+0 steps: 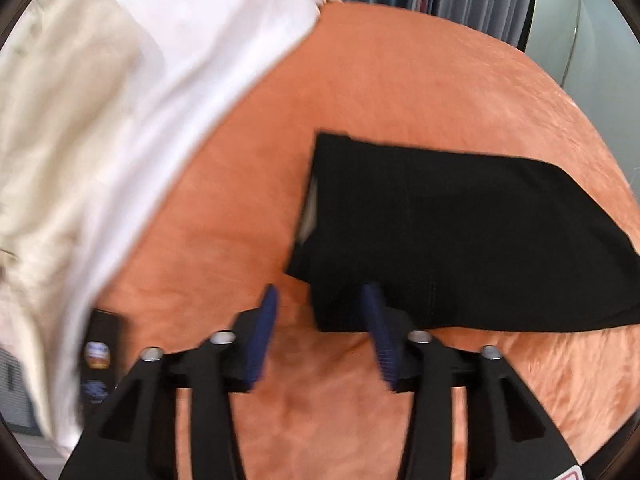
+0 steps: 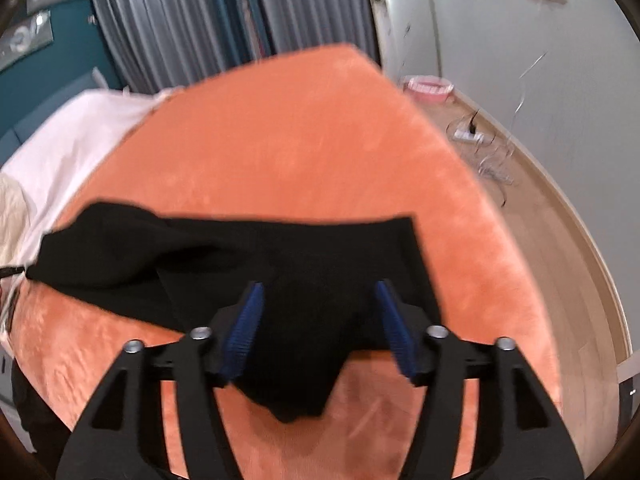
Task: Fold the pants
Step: 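Lift the waistband with both tools and fold it over onto the legs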
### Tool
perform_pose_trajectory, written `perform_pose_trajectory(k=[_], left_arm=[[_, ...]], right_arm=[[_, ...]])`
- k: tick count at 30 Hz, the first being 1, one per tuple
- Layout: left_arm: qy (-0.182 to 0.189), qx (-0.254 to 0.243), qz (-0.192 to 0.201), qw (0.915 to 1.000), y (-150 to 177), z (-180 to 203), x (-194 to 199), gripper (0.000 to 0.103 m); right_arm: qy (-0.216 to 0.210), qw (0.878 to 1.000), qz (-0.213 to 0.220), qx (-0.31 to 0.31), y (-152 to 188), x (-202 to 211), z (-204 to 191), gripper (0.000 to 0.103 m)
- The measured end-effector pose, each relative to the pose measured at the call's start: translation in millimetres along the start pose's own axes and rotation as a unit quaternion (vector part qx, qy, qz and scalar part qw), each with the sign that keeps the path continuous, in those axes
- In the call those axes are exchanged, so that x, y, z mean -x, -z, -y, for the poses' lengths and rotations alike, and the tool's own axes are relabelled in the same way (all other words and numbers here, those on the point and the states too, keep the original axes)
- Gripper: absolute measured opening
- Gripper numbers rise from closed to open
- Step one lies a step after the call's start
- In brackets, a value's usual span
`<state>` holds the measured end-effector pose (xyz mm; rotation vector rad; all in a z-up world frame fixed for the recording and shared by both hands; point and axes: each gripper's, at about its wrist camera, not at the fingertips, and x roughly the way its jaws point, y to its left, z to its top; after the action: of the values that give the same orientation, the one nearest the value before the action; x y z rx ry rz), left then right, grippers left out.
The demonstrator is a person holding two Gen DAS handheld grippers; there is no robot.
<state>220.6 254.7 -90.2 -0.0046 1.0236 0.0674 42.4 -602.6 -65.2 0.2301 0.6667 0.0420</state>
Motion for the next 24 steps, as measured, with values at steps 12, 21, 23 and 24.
perform_pose_trajectory(k=[12, 21, 23, 24], left_arm=[[0.093, -0.017, 0.055, 0.9940, 14.9, 124.6, 69.2, 0.068], [0.128, -0.054, 0.036, 0.9896, 33.9, 209.2, 51.3, 0.068], [0.136, -0.059, 0.027, 0.9886, 42.5, 214.5, 46.0, 0.068], [0.136, -0.061, 0.022, 0.9885, 47.8, 216.2, 43.5, 0.068]], right_arm=[[-0.004, 0.995, -0.100, -0.005, 2.7, -66.7, -1.8, 0.031], [0.108, 0.932, 0.167, 0.303, -31.3, 50.0, -80.0, 0.027], [0.166, 0.925, 0.083, 0.332, 3.0, 12.7, -54.9, 0.061], [0.184, 0.922, 0.050, 0.336, 19.7, 0.0, -41.5, 0.061]])
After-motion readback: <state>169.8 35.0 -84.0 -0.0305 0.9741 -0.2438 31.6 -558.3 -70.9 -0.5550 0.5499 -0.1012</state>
